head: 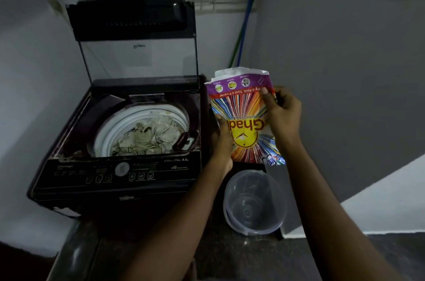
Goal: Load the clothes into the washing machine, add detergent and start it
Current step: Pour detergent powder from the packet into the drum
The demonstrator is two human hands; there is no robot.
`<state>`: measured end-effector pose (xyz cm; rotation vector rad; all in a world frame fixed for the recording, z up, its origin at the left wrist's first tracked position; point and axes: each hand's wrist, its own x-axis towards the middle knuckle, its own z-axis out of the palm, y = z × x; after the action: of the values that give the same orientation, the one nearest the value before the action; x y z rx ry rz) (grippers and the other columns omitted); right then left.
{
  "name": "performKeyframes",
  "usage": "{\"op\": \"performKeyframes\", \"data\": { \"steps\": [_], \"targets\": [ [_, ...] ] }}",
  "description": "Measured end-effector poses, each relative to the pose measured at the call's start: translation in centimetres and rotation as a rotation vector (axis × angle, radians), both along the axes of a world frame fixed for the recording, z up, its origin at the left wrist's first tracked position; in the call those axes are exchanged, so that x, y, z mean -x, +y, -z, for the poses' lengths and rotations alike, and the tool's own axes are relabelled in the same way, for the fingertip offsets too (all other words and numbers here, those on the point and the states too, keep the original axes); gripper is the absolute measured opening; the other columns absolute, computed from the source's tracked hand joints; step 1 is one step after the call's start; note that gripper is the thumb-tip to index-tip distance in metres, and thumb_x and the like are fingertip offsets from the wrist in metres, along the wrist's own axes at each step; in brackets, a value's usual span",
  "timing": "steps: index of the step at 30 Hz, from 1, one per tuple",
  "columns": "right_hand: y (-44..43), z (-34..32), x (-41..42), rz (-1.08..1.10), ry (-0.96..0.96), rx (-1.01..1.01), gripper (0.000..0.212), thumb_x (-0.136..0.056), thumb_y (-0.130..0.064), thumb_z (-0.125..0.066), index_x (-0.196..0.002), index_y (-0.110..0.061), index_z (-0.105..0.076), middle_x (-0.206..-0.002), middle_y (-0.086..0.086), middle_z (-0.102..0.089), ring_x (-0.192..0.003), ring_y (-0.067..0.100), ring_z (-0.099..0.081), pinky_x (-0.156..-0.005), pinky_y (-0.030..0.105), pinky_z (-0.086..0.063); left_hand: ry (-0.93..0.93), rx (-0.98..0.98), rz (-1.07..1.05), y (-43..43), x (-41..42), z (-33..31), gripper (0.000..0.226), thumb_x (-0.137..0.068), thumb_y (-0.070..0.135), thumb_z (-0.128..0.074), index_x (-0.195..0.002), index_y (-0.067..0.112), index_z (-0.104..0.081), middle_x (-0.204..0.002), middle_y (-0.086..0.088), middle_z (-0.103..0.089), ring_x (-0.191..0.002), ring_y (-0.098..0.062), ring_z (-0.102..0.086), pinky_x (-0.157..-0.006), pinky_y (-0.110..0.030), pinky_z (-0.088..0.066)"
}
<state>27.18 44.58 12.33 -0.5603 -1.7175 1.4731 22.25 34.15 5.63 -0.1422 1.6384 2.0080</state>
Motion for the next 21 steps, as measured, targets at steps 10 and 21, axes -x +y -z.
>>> {"op": "performKeyframes", "data": {
  "steps": [10,21],
  "targets": [
    [-1.3,5.6,1.7,0.291,-0.148,-0.066,0.03,-0.097,-0.026,-0.053,-0.071,-0.01,-0.052,-0.062,0.005,-0.054,-0.059,0.006,-0.043,-0.056,0.035,-0.038,0.0,-0.026,-0.029,1.5,3.3,3.1,0.067,-0.085,0.081,-0.027,-0.106,0.031,-0.068,-0.11,0.002,-0.072,-0.102,-0.017,-0.068,-0.085,-0.036,-0.055],
    [-1.9,6.4,3.5,0.26,-0.182,-0.092,0.028,-0.095,-0.021,-0.055,-0.07,-0.009,-0.052,-0.058,-0.007,-0.051,-0.054,0.002,-0.041,-0.054,0.028,-0.035,-0.293,-0.281,-0.066,2.1,5.2,5.2,0.071,-0.093,0.072,-0.013,-0.131,0.029,-0.055,-0.134,-0.008,-0.059,-0.097,-0.018,-0.062,-0.079,-0.032,-0.049]
  ]
}}
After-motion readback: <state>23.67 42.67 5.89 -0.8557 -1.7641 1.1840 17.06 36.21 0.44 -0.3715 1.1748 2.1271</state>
